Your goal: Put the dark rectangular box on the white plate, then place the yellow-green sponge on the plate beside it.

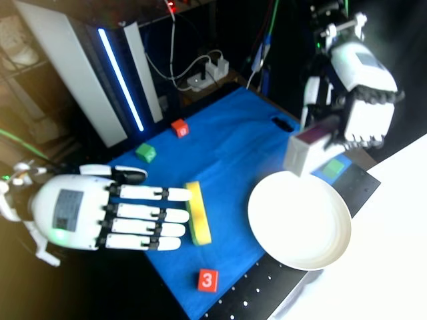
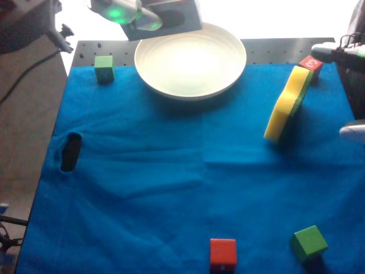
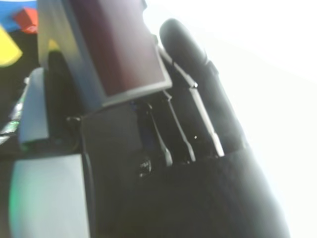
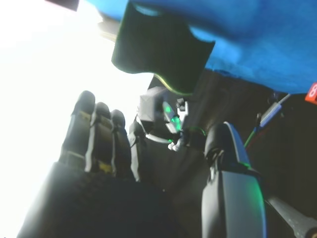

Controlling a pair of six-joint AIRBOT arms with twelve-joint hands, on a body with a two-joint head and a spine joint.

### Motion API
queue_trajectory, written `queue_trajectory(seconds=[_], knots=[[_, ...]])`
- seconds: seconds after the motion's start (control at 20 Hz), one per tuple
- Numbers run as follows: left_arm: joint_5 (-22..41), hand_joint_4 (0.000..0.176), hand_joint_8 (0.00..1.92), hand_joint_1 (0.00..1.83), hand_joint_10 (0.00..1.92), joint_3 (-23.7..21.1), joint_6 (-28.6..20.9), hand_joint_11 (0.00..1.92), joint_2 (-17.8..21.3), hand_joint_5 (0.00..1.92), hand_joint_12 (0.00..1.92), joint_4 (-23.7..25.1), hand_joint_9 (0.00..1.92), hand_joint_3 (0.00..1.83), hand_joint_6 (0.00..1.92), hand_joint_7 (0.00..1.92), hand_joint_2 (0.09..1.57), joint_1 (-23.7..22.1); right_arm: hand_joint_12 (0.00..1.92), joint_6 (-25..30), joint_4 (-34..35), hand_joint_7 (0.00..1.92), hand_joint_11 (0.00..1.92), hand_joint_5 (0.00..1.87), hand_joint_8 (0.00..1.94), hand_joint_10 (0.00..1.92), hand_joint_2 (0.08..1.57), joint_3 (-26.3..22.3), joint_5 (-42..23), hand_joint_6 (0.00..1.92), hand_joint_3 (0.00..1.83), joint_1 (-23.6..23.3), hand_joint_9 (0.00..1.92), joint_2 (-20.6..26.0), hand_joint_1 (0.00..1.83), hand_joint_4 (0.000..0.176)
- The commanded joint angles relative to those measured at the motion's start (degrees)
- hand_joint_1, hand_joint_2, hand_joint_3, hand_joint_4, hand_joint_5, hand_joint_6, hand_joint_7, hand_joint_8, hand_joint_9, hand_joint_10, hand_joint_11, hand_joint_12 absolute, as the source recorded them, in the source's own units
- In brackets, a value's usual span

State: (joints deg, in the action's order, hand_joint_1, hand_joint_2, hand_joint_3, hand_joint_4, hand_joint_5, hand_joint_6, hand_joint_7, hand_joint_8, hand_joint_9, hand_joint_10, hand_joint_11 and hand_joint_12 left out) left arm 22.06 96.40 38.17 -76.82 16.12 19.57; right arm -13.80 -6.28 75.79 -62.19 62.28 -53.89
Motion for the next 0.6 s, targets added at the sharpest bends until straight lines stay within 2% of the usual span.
queue_trajectory(seconds=[0.0, 0.05, 0.1, 0.15, 0.2, 0.25, 0.3, 0.35, 0.4, 0.45, 0.5, 0.55], knots=[[5.4, 0.000, 0.64, 1.39, 0.99, 1.0, 0.0, 0.82, -1.0, 0.92, 1.16, -1.5, 1.07, 0.00, 1.03, 1.14, 1.07, -0.7, 0.30, 0.4, 2.1, 0.09, 0.01, 0.10, 0.00, 0.00, 1.11, 0.5, -6.4, 0.00, 0.00, -1.0, 0.14, -0.2, 0.81, 0.052], [5.1, 0.000, 0.65, 1.39, 0.99, 3.3, 0.0, 0.89, -3.2, 0.91, 1.13, -2.2, 1.08, 0.00, 1.04, 1.13, 1.07, -0.8, 0.30, 0.4, 1.7, 0.08, 0.02, 0.09, 0.00, 0.00, 1.12, 0.9, -6.4, 0.00, 0.00, -1.5, 0.14, -0.5, 0.78, 0.042], [5.1, 0.000, 0.76, 1.38, 1.02, 4.4, 0.0, 0.72, -4.3, 0.88, 1.10, -3.0, 1.02, 0.00, 1.11, 1.08, 1.09, -0.8, 0.24, 0.5, 1.5, 0.09, 0.04, 0.10, 0.00, 0.00, 1.12, 1.1, -6.4, 0.00, 0.00, -1.7, 0.14, -0.8, 0.77, 0.046], [5.2, 0.000, 0.87, 1.38, 1.10, 5.8, 0.0, 0.61, -5.8, 0.89, 1.15, -4.4, 0.94, 0.00, 1.12, 1.03, 1.10, -0.8, 0.22, 0.8, 1.3, 0.09, 0.06, 0.10, 0.00, 0.00, 1.12, 1.3, -6.5, 0.00, 0.00, -1.9, 0.14, -1.0, 0.77, 0.044], [5.2, 0.000, 0.93, 1.25, 0.82, 6.9, 0.0, 0.56, -6.8, 0.93, 1.23, -5.2, 0.92, 0.00, 1.06, 1.02, 1.11, -0.8, 0.22, 0.9, 1.2, 0.08, 0.06, 0.10, 0.00, 0.00, 1.11, 1.3, -6.5, 0.00, 0.00, -2.1, 0.14, -1.1, 0.77, 0.046], [4.8, 0.027, 1.03, 1.22, 0.81, 8.5, 0.0, 0.54, -8.3, 1.01, 1.39, -5.4, 0.90, 0.00, 0.92, 0.98, 1.11, -0.8, 0.22, 0.9, 1.1, 0.09, 0.07, 0.10, 0.00, 0.00, 1.10, 1.3, -6.5, 0.00, 0.00, -2.3, 0.15, -1.2, 0.78, 0.042], [4.5, 0.000, 1.16, 1.23, 1.05, 9.1, 0.0, 0.39, -8.8, 1.06, 1.63, -5.4, 0.78, 0.00, 0.78, 0.94, 1.11, -0.8, 0.21, 0.9, 1.1, 0.10, 0.07, 0.10, 0.00, 0.00, 1.10, 1.3, -6.5, 0.00, 0.00, -2.3, 0.14, -1.3, 0.79, 0.039], [3.8, 0.000, 1.21, 1.22, 1.10, 10.1, 0.0, 0.21, -9.5, 1.04, 1.65, -5.3, 0.68, 0.00, 0.80, 0.90, 1.12, -0.8, 0.22, 0.9, 0.8, 0.11, 0.08, 0.10, 0.01, 0.00, 1.11, 1.4, -6.5, 0.00, 0.00, -2.3, 0.14, -1.5, 0.81, 0.035], [3.2, 0.006, 1.11, 1.22, 1.01, 11.0, 0.0, 0.42, -10.2, 0.97, 1.57, -5.0, 0.81, 0.00, 0.93, 0.96, 1.12, -0.7, 0.21, 0.9, 0.4, 0.12, 0.08, 0.11, 0.01, 0.00, 1.10, 1.4, -6.5, 0.00, 0.00, -2.8, 0.14, -1.5, 0.81, 0.044], [2.8, 0.006, 1.00, 1.21, 0.82, 11.6, 0.0, 0.63, -10.6, 0.91, 1.44, -5.0, 0.93, 0.00, 1.04, 1.01, 1.13, -0.5, 0.22, 0.9, 0.0, 0.13, 0.10, 0.11, 0.01, 0.00, 1.09, 1.4, -6.5, 0.00, 0.00, -3.2, 0.15, -1.6, 0.80, 0.044], [2.0, 0.000, 1.09, 1.19, 0.63, 12.2, 0.0, 0.57, -11.1, 0.80, 1.32, -5.0, 0.85, 0.01, 1.20, 0.95, 1.16, -0.2, 0.22, 0.9, -0.2, 0.12, 0.11, 0.11, 0.00, 0.00, 1.09, 1.4, -6.5, 0.00, 0.00, -3.5, 0.14, -1.6, 0.79, 0.045], [1.3, 0.000, 0.24, 1.13, 0.29, 12.8, 0.0, 0.27, -11.7, 0.65, 1.05, -5.0, 0.69, 0.00, 0.19, 0.70, 0.97, 0.1, 0.22, 0.9, -0.3, 0.12, 0.15, 0.11, 0.00, 0.01, 1.08, 1.4, -6.5, 0.00, 0.00, -3.7, 0.16, -1.7, 0.75, 0.037]])
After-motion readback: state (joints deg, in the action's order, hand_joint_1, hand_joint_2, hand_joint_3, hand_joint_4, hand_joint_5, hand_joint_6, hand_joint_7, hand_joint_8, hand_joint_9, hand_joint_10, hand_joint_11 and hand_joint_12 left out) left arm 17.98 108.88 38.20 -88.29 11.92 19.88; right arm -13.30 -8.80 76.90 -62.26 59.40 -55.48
